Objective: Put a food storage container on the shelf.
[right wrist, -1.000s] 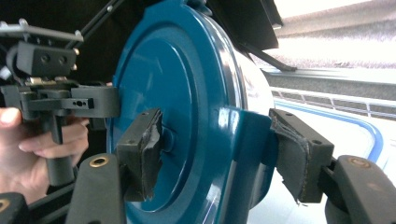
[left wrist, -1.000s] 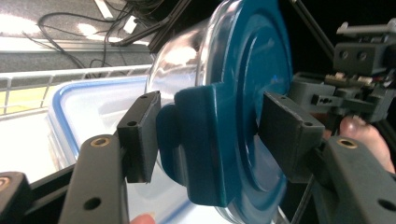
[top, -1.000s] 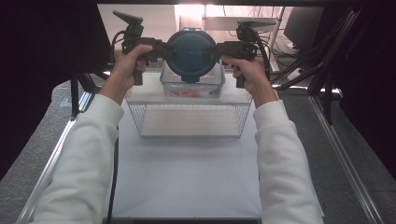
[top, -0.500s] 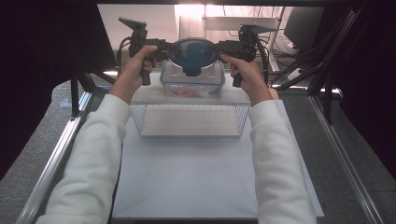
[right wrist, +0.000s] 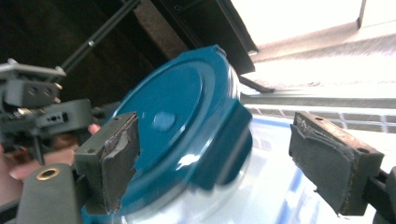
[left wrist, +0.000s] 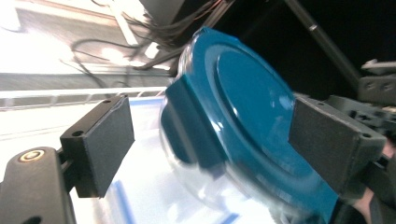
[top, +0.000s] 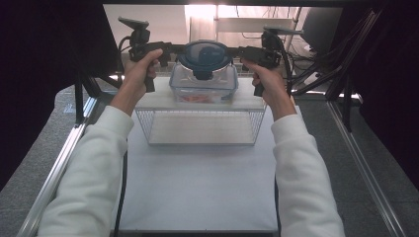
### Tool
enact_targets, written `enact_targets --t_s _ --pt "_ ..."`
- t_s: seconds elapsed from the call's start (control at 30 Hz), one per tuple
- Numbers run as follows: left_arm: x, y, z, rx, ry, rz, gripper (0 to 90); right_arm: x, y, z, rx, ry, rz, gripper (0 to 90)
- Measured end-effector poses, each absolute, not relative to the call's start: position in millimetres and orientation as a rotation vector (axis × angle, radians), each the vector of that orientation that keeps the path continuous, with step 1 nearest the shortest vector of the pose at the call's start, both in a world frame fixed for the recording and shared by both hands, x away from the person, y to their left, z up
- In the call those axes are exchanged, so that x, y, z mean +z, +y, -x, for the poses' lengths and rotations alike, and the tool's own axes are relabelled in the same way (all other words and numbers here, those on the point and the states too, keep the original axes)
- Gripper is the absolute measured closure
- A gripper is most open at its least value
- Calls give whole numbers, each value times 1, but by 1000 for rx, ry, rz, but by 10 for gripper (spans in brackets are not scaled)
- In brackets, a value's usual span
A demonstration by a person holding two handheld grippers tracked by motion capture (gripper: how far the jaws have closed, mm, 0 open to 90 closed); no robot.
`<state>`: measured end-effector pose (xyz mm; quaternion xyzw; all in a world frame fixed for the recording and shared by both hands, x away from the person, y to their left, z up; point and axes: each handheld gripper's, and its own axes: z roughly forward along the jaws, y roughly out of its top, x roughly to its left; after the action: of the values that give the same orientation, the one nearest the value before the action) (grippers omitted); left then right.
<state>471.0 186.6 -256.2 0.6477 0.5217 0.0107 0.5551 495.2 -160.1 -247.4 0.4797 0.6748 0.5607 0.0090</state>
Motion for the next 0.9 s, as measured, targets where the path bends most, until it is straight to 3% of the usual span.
enact_targets --t_s 0.43,0.9 --pt "-275 197 -365 299 1085 -1658 191 -252 -203 -417 1712 2160 -1204 184" --pt "-381 208 -277 261 1086 -1750 200 -320 -239 -319 1660 2156 -1067 188"
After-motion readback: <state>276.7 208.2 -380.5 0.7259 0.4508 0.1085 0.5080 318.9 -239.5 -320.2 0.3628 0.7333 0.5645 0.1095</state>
